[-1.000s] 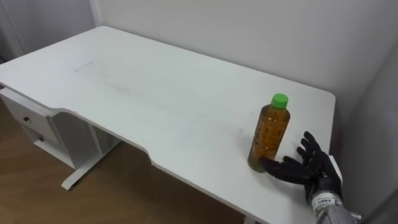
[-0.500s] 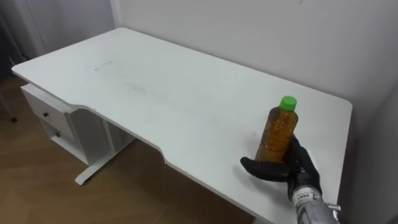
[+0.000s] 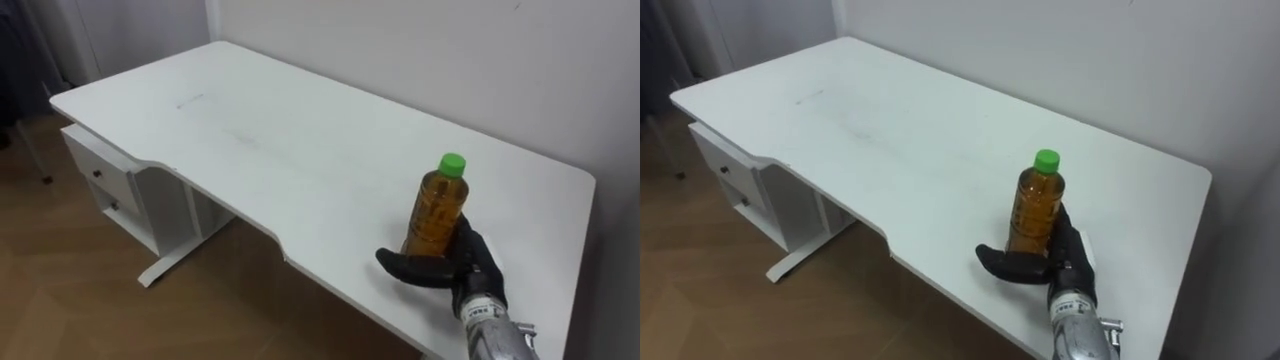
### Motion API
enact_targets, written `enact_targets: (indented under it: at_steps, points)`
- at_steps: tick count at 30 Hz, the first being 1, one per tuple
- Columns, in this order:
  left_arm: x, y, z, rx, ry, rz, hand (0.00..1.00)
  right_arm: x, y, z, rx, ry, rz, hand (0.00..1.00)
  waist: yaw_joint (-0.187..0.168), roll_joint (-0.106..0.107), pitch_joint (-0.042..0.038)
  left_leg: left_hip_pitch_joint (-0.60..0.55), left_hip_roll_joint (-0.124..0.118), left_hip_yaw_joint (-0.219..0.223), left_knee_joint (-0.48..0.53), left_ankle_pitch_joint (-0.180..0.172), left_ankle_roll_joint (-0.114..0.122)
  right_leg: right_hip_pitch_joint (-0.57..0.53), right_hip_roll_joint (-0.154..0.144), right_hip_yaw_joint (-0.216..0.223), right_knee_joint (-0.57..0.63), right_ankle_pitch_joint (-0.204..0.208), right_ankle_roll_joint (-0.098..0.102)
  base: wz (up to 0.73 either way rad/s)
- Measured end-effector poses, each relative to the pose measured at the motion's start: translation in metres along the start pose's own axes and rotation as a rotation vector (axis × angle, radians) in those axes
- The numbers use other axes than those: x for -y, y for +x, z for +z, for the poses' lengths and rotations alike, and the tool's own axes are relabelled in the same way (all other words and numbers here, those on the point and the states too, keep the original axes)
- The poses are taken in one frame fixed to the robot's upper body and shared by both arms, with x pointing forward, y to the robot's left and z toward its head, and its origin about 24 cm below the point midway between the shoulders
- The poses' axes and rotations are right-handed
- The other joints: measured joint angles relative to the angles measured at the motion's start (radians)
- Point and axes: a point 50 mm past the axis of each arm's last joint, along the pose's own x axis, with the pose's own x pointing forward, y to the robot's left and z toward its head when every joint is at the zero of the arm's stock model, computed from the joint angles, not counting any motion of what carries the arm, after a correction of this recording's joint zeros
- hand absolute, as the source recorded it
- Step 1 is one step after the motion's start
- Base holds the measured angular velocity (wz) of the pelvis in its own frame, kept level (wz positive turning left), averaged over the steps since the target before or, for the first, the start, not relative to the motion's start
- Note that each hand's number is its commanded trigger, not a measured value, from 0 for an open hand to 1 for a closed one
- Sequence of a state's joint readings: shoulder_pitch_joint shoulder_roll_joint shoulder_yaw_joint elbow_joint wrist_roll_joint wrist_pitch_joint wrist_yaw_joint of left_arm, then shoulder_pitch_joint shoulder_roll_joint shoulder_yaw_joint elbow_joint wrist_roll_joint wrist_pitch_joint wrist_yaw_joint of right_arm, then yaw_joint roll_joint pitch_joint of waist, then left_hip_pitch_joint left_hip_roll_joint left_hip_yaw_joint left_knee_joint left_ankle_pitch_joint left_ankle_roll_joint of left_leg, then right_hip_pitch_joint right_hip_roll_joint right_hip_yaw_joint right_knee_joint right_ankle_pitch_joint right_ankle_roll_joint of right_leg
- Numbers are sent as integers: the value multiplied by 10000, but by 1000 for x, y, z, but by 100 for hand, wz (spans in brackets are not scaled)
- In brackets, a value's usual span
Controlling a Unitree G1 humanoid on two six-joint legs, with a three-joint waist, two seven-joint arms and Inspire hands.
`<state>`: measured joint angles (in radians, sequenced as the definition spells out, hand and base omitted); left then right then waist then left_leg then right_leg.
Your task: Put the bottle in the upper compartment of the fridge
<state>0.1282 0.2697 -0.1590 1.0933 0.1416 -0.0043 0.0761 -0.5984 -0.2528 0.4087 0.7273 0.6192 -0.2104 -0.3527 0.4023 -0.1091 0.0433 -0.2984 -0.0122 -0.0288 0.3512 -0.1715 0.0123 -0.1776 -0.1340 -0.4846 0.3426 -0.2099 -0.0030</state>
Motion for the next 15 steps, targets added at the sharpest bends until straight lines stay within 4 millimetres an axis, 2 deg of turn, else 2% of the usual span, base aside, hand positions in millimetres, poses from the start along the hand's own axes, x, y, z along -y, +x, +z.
enact_targets:
  at_steps: [4, 10, 15]
  points:
    - [-3, 0, 0, 10, -158, 30, 0, 0, 0, -1, -143, 356, -3, 0, 22, 6, 4, 11, 1, -29, 28, 3, 5, 32, 8, -87, -43, 0, 5, 3]
    - [-5, 0, -1, -18, -229, 75, 0, 9, 1, -2, -147, 251, -57, 0, 137, 152, 103, 129, 14, -53, -66, 0, 4, 189, 57, -87, -145, 26, 1, 0]
    - [-7, 0, -1, -41, -325, 147, 0, 15, 3, -2, -133, 33, -273, 0, 154, 164, 104, 118, 13, -157, -52, 7, -7, 239, 104, -113, -201, 41, -3, 4]
